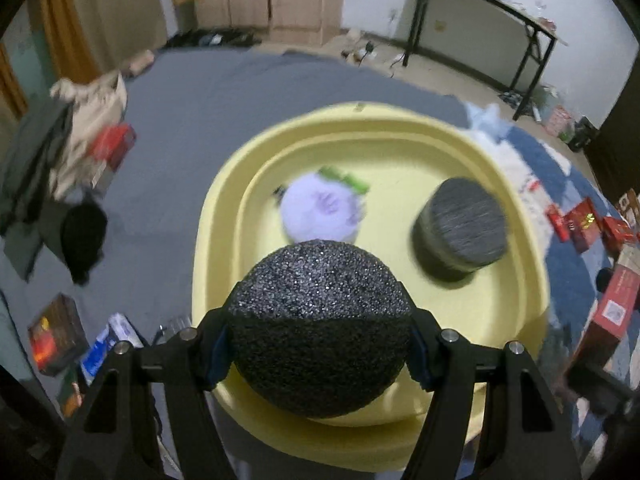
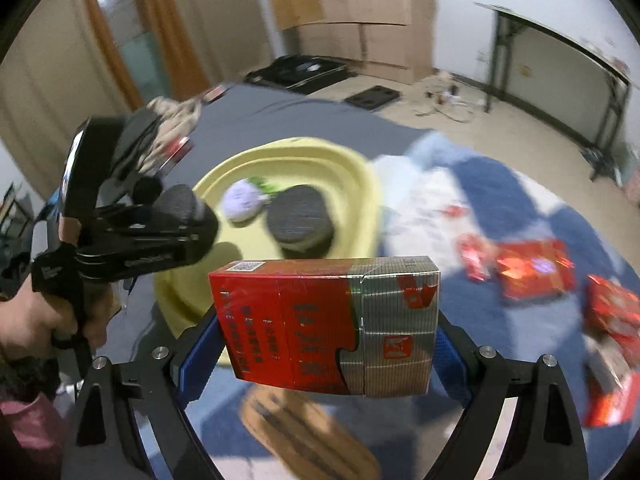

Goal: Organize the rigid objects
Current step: 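Carry the puck and box into the yellow tray and open both tools, then move both tools back from the tray toward the rug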

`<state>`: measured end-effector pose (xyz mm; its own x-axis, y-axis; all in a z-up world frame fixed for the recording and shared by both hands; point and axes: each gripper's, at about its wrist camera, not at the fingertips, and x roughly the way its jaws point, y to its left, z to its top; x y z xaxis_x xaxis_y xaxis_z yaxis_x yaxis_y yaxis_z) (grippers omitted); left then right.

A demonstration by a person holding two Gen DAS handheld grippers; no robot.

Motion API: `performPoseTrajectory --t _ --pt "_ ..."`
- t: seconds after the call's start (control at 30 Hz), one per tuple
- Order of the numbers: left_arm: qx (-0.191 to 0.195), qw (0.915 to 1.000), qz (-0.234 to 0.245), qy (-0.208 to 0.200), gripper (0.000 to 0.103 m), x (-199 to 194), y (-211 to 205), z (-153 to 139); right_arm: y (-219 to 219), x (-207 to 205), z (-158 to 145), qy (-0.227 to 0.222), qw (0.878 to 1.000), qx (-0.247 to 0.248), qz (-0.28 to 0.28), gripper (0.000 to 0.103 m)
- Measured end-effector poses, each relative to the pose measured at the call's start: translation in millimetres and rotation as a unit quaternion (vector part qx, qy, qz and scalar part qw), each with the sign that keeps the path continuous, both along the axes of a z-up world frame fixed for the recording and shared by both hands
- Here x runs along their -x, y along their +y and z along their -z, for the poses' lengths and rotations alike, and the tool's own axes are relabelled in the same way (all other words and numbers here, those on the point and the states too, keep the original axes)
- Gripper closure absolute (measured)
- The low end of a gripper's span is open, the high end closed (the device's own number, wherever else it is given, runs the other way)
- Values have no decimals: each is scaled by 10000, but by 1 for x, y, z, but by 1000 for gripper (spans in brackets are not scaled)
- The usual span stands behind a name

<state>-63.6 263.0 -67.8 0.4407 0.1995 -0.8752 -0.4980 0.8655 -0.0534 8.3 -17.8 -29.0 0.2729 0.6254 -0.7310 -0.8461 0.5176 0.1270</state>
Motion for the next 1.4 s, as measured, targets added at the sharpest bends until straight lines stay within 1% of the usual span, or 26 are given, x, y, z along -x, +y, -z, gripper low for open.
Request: performPoseTrajectory --t 0.03,0.13,0.2,0.27,0.37,0.47,0.67,0.9,0.97,1.03,1.07,1.13,1.17,1.2,1.23,1.33,1.4 --pt "57 10000 -10 8 33 0 4 5 10 1 6 -19 10000 -21 -5 11" --pt "145 9999 59 -41 33 -1 12 11 35 -4 27 168 9998 48 102 11" --pt "147 9998 83 -96 33 -3 14 11 51 -5 36 71 9998 143 81 12" --pt "57 9998 165 -101 33 -8 13 12 66 -6 45 -53 9996 284 34 12" --pt "28 9996 242 -134 33 -13 14 13 79 -7 53 -191 9988 445 60 11" --pt "132 9996 224 -79 33 -20 19 17 94 -4 56 -350 9983 462 57 11" --pt "368 9992 67 -135 33 -24 26 23 101 5 60 -708 9958 586 -23 11" --pt "272 9995 48 -156 31 -23 24 24 108 10 64 -954 9934 634 9 9" --pt "376 9991 18 -169 29 -23 26 23 108 11 65 -966 9934 620 18 9" --pt "582 9981 -54 -213 23 -21 29 21 109 11 65 -962 9934 620 0 8" --pt "699 9971 -129 -266 21 -20 31 19 109 10 65 -944 9936 619 -19 7" --pt "793 9959 -224 -371 11 -17 30 14 108 8 64 -890 9943 591 -50 7" --pt "794 9955 -267 -454 8 -15 28 10 107 8 64 -861 9946 580 -56 6" --pt "748 9954 -302 -519 2 -13 27 6 106 7 63 -836 9948 572 -45 5" --pt "718 9951 -303 -616 0 -11 24 1 104 6 62 -805 9952 557 -30 2" --pt "579 9951 -139 -787 0 -12 17 -14 97 8 58 -801 9959 420 -72 0" --pt "485 9952 -26 -846 0 -17 14 -24 88 11 52 -765 9966 197 -237 0"
